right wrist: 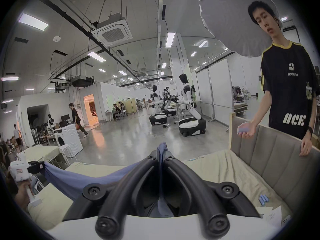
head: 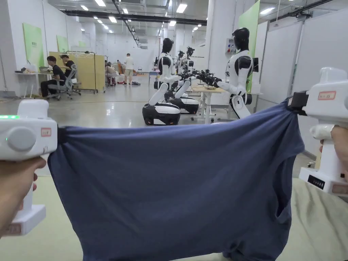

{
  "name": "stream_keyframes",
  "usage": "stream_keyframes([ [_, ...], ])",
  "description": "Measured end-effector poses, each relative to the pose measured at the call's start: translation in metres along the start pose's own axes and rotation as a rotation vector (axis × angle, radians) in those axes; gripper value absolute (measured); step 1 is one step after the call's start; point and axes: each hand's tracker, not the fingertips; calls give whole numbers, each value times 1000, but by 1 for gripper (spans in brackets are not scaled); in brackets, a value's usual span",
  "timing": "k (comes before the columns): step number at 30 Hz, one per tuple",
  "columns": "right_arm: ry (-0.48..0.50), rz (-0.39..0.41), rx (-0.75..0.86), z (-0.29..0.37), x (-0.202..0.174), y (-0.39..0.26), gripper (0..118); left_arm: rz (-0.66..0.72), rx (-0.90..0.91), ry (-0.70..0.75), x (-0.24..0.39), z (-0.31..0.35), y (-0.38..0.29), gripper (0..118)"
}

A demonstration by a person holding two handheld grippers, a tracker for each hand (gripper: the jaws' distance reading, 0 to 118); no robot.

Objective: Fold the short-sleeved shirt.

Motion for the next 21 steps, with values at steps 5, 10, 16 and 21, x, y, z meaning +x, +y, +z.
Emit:
stream_keyframes([
  [5, 44, 32, -29, 58, 4, -7, 3, -49, -41, -57, 2, 52, -23, 8],
  [10, 68, 69, -74, 141, 11, -41, 3, -91, -131, -107, -1, 127, -67, 8],
  [16, 90, 172, -256, 234, 30, -156, 3, -189, -313, -161, -13, 213, -172, 8],
  [21, 89, 107, -544, 279, 56, -295, 3, -247, -575, -174, -18, 255, -283, 8],
])
